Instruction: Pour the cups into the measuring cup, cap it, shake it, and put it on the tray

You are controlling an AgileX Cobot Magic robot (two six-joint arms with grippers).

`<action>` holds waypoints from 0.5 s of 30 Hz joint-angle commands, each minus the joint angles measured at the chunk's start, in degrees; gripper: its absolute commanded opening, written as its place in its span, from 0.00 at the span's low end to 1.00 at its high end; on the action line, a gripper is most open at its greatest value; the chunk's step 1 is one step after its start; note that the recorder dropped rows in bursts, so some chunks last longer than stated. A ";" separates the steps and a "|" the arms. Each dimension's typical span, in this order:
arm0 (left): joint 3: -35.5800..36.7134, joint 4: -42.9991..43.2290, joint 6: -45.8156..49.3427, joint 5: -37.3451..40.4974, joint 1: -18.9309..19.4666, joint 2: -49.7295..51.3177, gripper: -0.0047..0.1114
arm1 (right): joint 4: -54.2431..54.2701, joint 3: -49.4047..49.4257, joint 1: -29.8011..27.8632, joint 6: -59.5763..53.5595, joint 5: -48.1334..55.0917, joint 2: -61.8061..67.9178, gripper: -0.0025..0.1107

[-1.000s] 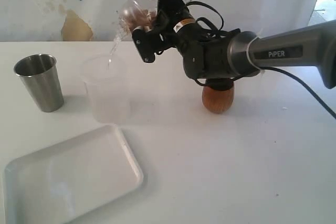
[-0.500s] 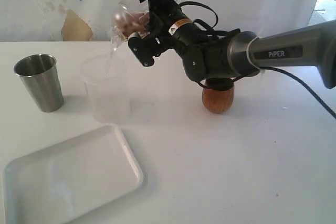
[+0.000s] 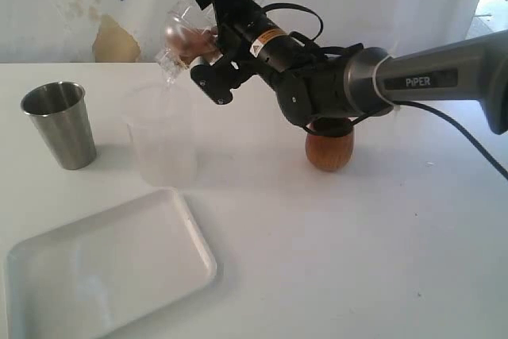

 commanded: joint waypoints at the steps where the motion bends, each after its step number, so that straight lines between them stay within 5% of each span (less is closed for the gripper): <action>1: 0.24 -0.05 -0.13 -0.36 -0.01 -0.29 0.04 | 0.24 -0.64 -0.21 -0.95 -3.49 -0.90 0.02; 15: 0.24 -0.05 -0.13 -0.36 -0.01 -0.29 0.04 | 0.13 -0.65 -0.21 -0.95 -3.42 -0.90 0.02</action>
